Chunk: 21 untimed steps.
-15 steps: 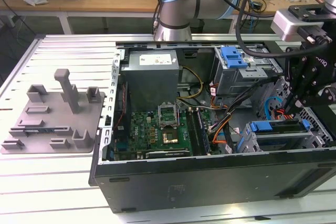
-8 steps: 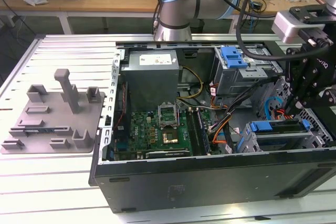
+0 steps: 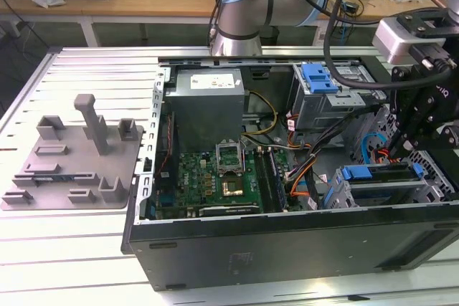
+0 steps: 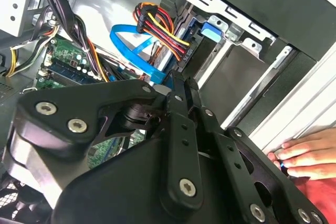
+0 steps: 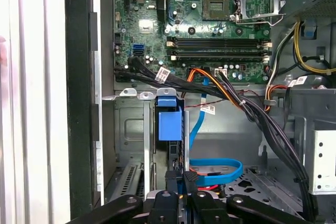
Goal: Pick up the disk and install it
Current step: 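Insert the second disk wire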
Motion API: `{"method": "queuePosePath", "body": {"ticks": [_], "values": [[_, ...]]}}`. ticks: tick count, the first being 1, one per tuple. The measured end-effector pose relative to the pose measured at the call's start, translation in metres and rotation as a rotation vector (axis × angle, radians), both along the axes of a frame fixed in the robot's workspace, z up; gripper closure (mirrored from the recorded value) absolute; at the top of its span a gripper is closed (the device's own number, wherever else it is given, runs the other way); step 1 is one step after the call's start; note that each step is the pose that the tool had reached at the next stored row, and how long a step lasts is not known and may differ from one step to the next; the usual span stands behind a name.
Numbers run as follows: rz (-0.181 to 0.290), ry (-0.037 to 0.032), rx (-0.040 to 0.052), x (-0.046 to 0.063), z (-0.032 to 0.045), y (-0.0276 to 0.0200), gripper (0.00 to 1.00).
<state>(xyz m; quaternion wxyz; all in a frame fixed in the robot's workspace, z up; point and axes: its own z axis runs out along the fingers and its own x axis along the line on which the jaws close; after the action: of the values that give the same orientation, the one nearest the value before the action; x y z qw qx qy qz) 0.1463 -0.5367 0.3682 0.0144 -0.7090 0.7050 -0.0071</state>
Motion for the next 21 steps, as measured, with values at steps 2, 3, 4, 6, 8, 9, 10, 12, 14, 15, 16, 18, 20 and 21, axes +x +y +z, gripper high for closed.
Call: {"method": "queuePosePath", "body": {"ticks": [2,3,4,6,8,9,10,12,14,15,16,18,20,21], "values": [[0.0,0.0,0.0001,0.0,-0.0001,-0.0001,0.84],[0.0,0.0,0.0,0.0,-0.0002,-0.0001,0.84],[0.0,0.0,0.0,0.0,-0.0003,-0.0001,0.84],[0.0,0.0,0.0001,0.0,-0.0009,0.0,0.84],[0.0,0.0,0.0002,0.0,-0.0018,0.0,0.84],[0.0,0.0,0.0001,0.0,-0.0022,0.0,0.84],[0.0,0.0,0.0001,0.0,-0.0026,0.0,0.84],[0.0,0.0,0.0002,0.0,-0.0036,0.0,0.84],[0.0,0.0,0.0001,0.0,-0.0046,0.0,0.84],[0.0,0.0,0.0,0.0,-0.0051,0.0,0.84],[0.0,0.0,0.0,0.0,-0.0055,-0.0001,0.84],[0.0,0.0,0.0001,0.0,-0.0063,0.0,0.84],[0.0,0.0,0.0001,0.0,-0.0067,0.0,0.84],[0.0,0.0,0.0001,0.0,-0.007,0.0,0.84]]}}
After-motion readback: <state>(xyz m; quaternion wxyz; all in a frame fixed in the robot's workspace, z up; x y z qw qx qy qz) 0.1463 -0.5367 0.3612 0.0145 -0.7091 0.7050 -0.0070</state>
